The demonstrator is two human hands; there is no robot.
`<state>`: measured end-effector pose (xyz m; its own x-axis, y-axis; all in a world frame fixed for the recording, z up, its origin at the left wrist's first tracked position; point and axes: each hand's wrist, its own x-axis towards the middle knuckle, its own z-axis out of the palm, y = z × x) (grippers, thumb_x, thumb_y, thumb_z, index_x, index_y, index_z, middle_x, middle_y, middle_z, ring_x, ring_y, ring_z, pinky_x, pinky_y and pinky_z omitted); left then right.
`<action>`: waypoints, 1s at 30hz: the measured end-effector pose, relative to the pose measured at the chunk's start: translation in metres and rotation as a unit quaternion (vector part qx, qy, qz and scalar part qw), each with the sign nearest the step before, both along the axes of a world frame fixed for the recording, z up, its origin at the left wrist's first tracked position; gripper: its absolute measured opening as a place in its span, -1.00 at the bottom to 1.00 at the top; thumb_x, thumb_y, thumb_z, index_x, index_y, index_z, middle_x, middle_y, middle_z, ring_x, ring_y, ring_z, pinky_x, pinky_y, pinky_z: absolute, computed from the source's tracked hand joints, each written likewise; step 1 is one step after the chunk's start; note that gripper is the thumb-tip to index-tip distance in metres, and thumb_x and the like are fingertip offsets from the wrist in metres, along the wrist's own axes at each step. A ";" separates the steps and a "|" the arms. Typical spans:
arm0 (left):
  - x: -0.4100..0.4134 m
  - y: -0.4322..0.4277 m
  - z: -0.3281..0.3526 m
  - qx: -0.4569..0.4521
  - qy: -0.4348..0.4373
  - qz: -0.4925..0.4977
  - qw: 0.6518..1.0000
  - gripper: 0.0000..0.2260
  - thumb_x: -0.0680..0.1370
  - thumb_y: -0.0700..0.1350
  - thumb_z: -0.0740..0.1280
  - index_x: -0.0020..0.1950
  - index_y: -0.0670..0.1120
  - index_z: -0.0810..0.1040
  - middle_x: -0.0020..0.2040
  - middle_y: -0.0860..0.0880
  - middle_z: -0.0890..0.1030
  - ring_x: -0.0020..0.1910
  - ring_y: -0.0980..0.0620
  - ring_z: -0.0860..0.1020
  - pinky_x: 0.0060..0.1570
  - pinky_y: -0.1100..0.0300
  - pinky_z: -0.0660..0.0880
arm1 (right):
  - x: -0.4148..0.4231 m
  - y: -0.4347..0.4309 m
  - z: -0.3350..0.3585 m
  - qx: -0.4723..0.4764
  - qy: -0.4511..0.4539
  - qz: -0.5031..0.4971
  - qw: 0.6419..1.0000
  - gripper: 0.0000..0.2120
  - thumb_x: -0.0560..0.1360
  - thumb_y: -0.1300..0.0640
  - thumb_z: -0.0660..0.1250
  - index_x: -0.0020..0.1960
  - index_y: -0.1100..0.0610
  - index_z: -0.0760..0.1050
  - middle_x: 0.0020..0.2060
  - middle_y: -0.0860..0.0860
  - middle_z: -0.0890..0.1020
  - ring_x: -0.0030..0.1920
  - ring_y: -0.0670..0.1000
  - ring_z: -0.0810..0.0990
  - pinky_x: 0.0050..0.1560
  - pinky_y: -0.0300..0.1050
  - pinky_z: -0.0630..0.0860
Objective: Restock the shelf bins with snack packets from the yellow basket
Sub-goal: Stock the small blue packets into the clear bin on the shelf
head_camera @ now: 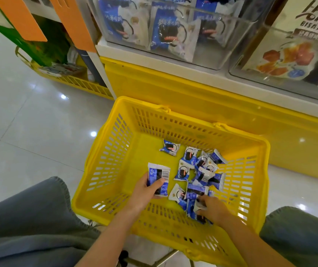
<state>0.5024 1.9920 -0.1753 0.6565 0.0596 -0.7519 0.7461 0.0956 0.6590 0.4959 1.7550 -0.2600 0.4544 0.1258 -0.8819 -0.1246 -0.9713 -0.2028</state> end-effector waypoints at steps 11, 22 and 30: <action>0.007 -0.005 -0.005 0.060 0.054 0.020 0.997 -0.73 0.56 -0.18 0.28 0.25 -0.19 0.43 0.17 -0.21 0.55 0.03 -0.12 0.56 -0.23 0.17 0.54 | 0.048 0.033 0.043 0.158 -0.099 -0.193 0.963 -0.70 0.53 -0.01 0.30 0.16 0.14 0.40 -0.04 -0.05 0.51 0.03 0.04 0.48 -0.02 -0.20 0.35; 0.042 -0.005 0.081 0.012 -0.092 0.108 0.990 -0.79 0.56 0.06 0.24 0.17 0.04 0.44 0.15 -0.02 0.55 -0.01 0.03 0.60 -0.38 0.26 0.53 | 0.089 0.081 0.162 0.377 -0.116 -0.297 0.870 -0.73 0.54 0.09 0.29 0.23 0.08 0.45 0.08 0.02 0.63 0.04 -0.07 0.62 0.02 -0.25 0.56; 0.076 0.018 0.162 0.043 -0.261 0.042 0.963 -0.91 0.57 -0.08 0.25 0.06 0.07 0.45 -0.02 0.07 0.59 -0.17 0.19 0.62 -0.40 0.32 0.53 | 0.115 0.086 0.258 0.442 -0.222 -0.185 0.849 -0.85 0.45 0.05 0.34 0.02 -0.06 0.54 -0.05 -0.08 0.67 -0.05 -0.15 0.62 -0.05 -0.29 0.52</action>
